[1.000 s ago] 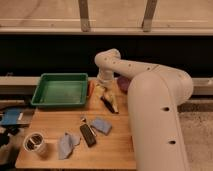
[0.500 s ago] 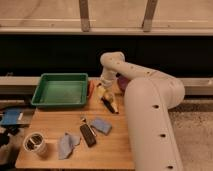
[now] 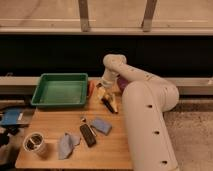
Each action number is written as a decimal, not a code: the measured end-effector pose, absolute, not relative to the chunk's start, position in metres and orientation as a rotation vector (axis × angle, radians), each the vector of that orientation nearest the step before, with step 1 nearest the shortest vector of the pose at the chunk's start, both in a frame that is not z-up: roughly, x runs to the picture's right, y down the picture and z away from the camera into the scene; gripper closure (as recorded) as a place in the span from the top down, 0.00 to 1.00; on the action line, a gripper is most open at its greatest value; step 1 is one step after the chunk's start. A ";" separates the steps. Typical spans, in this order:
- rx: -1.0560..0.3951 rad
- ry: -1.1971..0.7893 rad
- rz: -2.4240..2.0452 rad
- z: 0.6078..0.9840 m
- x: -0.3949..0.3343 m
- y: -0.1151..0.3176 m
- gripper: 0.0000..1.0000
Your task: Place brush in table surface
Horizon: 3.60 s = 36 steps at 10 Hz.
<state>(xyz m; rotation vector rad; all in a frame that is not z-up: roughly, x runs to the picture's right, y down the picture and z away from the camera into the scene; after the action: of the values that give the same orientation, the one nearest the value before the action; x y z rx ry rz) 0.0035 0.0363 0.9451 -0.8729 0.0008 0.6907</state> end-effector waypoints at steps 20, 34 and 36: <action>-0.717 0.113 0.583 0.964 -0.015 0.059 0.02; -0.442 -0.008 0.715 0.872 0.027 -0.043 0.00; -0.402 -0.044 0.749 0.856 0.040 -0.061 0.00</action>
<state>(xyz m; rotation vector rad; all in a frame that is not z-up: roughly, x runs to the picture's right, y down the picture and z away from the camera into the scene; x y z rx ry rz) 0.0396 -0.0612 0.8561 -0.4017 -0.0439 0.7495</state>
